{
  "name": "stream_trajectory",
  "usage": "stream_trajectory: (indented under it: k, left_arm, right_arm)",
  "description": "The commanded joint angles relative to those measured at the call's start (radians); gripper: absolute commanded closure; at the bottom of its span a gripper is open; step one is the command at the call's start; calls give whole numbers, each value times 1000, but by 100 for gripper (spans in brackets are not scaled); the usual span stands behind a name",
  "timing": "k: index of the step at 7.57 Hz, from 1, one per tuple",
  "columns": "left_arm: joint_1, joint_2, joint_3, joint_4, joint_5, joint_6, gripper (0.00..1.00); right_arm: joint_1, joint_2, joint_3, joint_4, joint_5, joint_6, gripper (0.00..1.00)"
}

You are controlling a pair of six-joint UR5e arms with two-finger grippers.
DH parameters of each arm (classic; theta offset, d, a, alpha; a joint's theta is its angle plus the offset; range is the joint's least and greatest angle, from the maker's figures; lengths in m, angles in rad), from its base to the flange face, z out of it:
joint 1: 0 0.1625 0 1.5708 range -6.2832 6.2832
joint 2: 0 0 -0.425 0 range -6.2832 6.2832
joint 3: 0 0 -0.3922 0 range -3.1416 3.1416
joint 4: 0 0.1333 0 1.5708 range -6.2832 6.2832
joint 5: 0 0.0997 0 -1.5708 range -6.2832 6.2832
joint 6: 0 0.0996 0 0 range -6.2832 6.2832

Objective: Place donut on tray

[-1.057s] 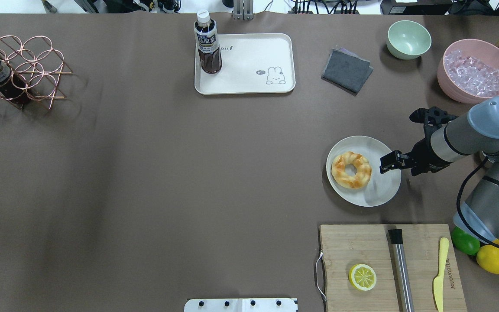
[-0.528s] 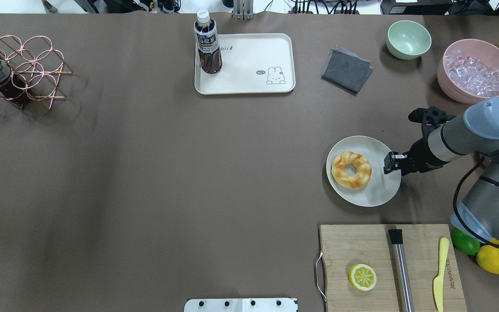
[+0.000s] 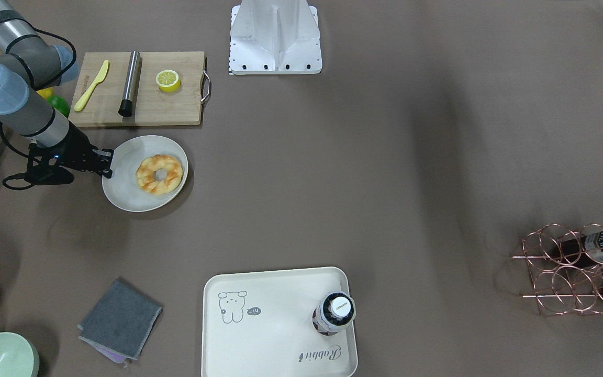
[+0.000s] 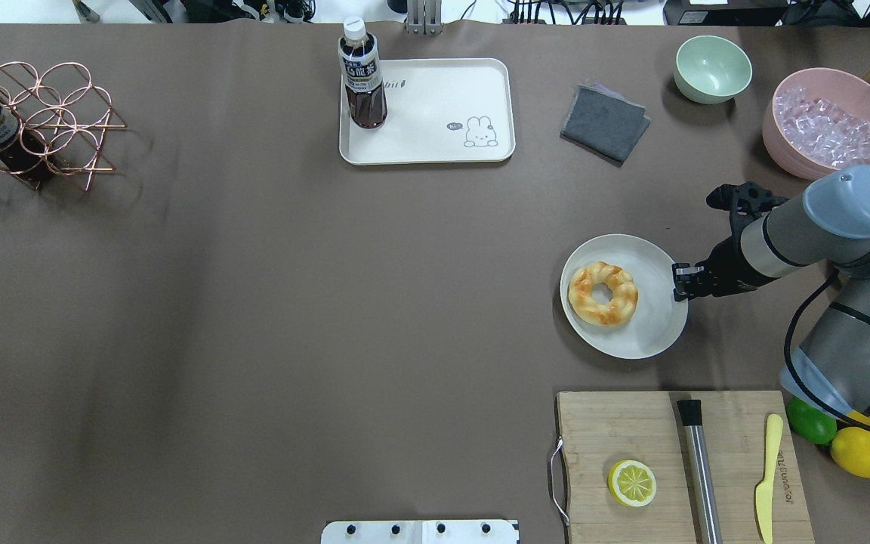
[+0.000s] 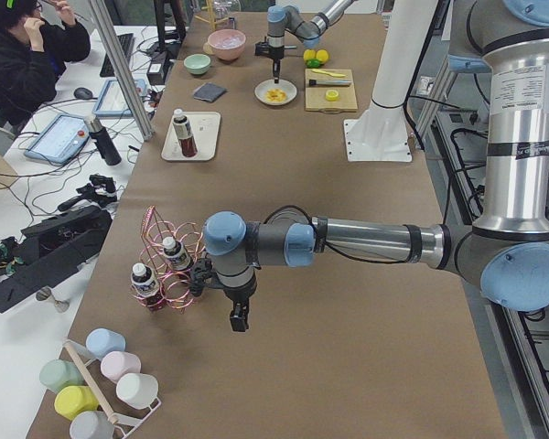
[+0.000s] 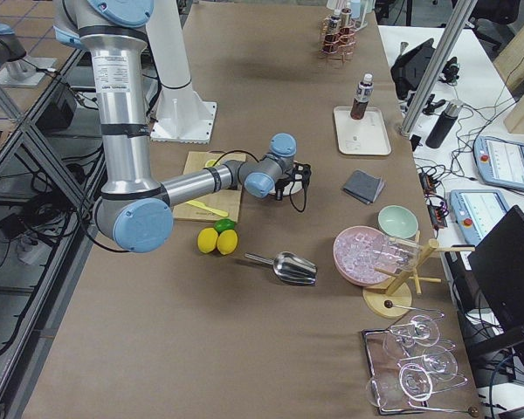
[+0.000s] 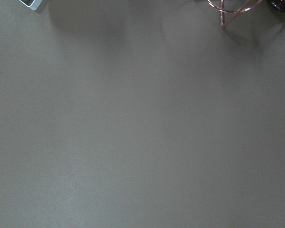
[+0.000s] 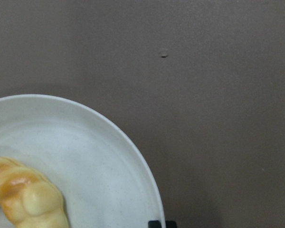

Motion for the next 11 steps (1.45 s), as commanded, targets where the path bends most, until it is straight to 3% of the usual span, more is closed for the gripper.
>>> stream_trajectory:
  k: [1,3,7,11]
  left_arm:
    - [-1,-5,6,-1,-1,1,2]
    - [-1,-7,6,-1,-1,-1,2]
    - [-2,-5,3,-1,48,-4,2]
    - [-2,-19,-11,0,36,-4,2]
  right_arm:
    - [26,14,3,36,13,11,100]
    - [59,57,0,73,81,110,100]
    - [81,164,-20,74,87,196,100]
    - [99,391,-216,64,85,255,100]
